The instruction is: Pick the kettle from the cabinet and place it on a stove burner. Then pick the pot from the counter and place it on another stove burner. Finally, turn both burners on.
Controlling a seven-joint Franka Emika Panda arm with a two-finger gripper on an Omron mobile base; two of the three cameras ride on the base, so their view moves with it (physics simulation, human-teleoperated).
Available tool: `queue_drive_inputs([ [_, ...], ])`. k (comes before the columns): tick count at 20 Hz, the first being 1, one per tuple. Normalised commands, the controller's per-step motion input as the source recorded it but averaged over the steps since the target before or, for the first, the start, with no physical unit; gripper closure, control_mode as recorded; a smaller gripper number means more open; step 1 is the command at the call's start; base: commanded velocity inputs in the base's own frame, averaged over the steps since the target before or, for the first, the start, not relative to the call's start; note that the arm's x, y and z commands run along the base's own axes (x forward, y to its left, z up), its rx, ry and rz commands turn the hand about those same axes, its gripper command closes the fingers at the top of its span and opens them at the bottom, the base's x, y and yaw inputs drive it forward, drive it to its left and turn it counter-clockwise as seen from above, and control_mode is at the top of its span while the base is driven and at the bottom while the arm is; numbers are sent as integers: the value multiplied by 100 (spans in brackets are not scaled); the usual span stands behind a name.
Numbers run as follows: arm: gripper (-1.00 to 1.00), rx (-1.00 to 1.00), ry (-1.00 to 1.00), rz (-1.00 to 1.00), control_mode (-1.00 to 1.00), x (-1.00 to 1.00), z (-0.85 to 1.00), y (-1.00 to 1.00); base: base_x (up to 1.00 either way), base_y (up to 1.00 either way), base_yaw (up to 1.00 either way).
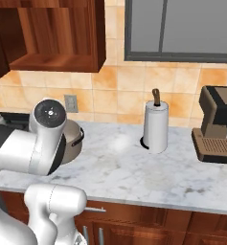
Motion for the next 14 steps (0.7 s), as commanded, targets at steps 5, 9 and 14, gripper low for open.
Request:
queue_drive_inputs([
  [5, -100, -6, 0, 12, -100, 4, -12, 21, 0, 0, 0],
  [9, -100, -8, 0, 11, -100, 6, -16, 20, 0, 0, 0],
  [14, -100, -12, 1, 1, -100, 12, -23, 12, 0, 0, 0],
])
